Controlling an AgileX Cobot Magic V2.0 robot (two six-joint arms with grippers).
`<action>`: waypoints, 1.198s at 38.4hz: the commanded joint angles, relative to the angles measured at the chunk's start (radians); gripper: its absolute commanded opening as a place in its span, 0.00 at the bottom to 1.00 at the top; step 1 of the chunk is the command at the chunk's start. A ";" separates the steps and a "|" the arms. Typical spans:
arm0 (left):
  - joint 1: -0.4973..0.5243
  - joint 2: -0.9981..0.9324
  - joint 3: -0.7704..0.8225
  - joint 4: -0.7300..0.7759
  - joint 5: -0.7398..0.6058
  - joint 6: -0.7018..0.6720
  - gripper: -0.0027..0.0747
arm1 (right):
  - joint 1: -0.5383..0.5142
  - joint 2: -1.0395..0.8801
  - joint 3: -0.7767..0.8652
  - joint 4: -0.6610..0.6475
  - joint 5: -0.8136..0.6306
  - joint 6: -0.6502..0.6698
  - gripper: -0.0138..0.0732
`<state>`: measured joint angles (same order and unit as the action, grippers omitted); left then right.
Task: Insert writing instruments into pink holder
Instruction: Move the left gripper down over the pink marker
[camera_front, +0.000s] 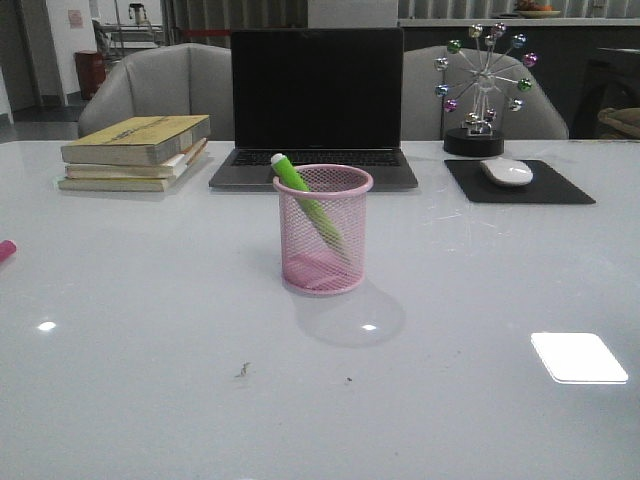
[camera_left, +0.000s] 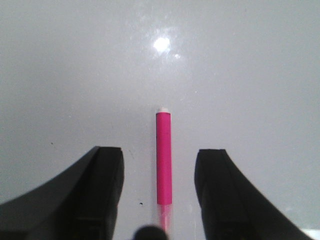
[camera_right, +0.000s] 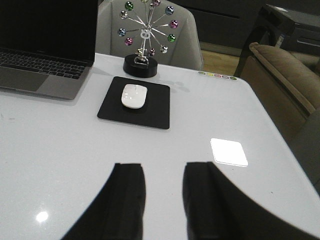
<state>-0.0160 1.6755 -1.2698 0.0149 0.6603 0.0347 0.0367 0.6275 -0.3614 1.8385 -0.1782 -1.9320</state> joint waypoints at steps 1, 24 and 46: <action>0.003 0.004 -0.036 -0.015 -0.026 0.004 0.54 | -0.007 -0.004 -0.027 0.002 0.019 -0.005 0.54; 0.003 0.163 -0.034 -0.031 -0.029 0.004 0.54 | -0.007 -0.004 -0.027 0.002 0.019 -0.005 0.54; 0.003 0.216 -0.034 -0.031 -0.064 0.004 0.54 | -0.007 -0.004 -0.027 0.002 0.019 -0.005 0.54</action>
<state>-0.0160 1.9443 -1.2718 -0.0072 0.6365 0.0364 0.0367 0.6275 -0.3614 1.8385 -0.1799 -1.9320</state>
